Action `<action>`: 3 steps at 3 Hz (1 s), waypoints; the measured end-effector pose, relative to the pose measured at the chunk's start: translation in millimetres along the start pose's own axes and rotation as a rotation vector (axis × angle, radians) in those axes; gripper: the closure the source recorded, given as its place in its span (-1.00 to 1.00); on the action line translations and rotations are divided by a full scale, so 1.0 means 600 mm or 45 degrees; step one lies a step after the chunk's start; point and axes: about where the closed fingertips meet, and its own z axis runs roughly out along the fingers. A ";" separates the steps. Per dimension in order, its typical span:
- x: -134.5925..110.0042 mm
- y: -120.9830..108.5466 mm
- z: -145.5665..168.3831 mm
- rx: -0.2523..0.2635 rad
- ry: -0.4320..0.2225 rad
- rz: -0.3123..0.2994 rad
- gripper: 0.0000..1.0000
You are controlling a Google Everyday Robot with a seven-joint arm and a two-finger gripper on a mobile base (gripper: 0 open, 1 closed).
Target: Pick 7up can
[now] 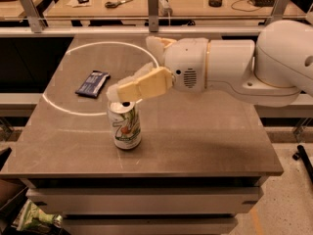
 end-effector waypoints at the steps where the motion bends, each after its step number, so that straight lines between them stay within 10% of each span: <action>1: 0.031 -0.007 0.012 0.024 -0.037 -0.006 -1.00; 3: 0.113 -0.041 -0.021 0.124 -0.086 -0.037 -1.00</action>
Offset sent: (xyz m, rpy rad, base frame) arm 0.0227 -0.0298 -0.0845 0.0683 -0.0785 -0.1088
